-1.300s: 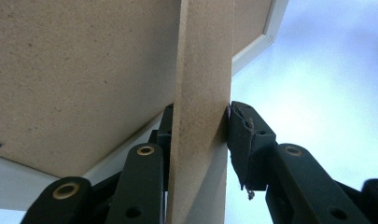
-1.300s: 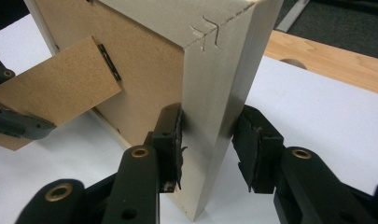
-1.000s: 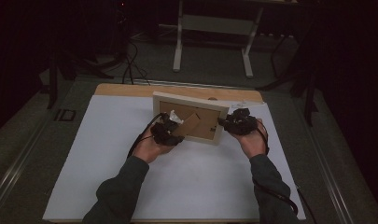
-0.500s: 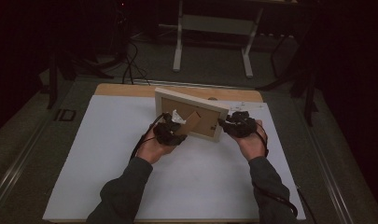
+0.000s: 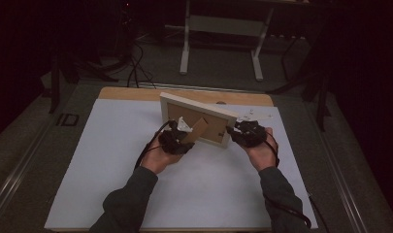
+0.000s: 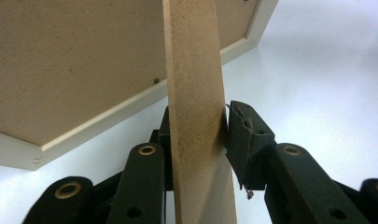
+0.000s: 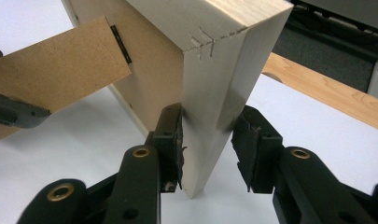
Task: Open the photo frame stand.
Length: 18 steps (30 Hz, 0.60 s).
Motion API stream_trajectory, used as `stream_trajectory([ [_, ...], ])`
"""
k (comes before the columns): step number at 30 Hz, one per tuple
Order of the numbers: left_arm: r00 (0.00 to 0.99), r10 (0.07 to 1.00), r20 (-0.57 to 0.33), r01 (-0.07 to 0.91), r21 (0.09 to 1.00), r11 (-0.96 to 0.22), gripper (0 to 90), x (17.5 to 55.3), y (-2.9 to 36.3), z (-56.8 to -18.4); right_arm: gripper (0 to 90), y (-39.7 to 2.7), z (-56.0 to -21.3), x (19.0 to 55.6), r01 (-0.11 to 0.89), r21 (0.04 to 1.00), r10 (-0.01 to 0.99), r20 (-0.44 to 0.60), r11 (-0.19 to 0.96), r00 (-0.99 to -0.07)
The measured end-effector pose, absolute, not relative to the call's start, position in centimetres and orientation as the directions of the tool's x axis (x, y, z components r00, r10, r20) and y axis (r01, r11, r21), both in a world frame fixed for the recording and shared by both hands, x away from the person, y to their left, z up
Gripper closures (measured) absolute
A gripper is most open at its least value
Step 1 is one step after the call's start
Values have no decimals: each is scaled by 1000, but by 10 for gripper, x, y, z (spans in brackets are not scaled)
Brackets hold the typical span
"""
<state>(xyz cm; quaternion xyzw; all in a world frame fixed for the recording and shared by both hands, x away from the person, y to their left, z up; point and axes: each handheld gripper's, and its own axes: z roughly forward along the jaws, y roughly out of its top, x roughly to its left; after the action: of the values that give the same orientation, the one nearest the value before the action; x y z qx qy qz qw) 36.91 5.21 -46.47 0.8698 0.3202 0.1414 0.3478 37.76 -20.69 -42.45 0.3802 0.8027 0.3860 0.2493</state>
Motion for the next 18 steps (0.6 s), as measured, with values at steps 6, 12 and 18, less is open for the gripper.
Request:
stream_trajectory([
  [6,761,649,27,450,698,-557,688,365,52,-467,634,-207,-426,372,388,816,790,-130,429,-599],
  [12,757,652,34,446,701,-556,694,361,53,-470,632,-209,-427,370,385,816,773,-115,431,-623],
  [18,760,649,37,442,702,-558,697,357,53,-472,618,-213,-429,372,406,816,761,-62,411,-646],
])
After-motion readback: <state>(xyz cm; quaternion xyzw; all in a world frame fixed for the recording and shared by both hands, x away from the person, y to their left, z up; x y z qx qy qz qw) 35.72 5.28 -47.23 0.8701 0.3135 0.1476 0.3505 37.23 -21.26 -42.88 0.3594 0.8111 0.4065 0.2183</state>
